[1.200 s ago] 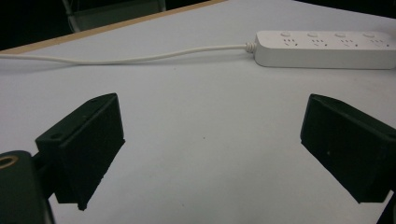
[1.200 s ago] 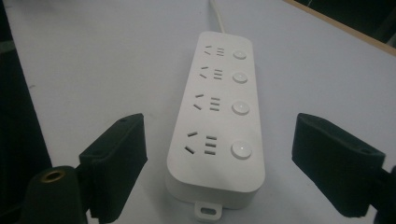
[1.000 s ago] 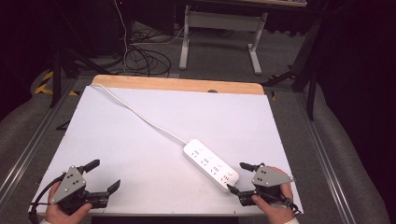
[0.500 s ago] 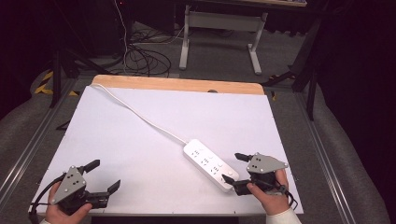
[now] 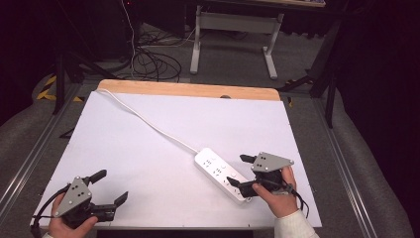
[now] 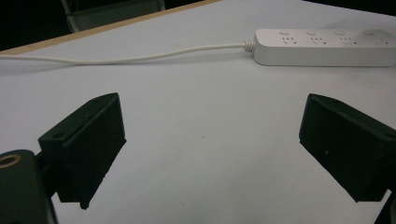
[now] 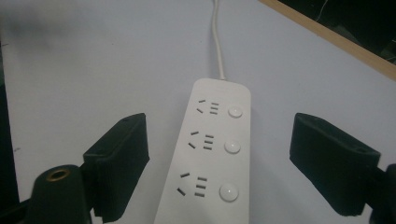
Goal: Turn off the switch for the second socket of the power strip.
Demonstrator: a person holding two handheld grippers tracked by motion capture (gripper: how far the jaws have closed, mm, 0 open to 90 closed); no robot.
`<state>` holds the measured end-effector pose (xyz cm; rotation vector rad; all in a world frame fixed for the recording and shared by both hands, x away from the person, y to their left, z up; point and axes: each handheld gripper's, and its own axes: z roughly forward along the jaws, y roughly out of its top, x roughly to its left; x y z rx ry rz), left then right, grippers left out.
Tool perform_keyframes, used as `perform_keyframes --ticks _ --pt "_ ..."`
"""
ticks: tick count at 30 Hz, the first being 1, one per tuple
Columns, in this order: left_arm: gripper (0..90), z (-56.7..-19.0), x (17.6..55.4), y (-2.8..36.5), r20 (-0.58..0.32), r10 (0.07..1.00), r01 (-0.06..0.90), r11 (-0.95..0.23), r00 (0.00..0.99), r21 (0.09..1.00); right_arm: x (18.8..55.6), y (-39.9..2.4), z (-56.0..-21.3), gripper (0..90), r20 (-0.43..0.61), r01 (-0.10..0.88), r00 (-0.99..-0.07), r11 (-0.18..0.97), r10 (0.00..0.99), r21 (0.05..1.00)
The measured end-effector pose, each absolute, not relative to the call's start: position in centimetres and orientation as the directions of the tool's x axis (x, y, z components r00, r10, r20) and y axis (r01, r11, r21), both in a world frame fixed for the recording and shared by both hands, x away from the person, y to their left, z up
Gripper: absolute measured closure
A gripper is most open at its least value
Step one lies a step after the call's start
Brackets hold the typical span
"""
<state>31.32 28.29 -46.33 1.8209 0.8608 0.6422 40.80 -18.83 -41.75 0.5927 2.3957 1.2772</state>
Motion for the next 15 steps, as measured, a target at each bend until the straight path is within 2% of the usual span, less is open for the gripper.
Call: perform_keyframes --ticks 15 --pt "7.3 -46.3 31.3 28.2 0.052 0.788 0.269 -0.271 0.613 0.924 42.7 -16.7 -41.4 19.8 -0.108 0.19 -0.855 0.501 0.507 0.844"
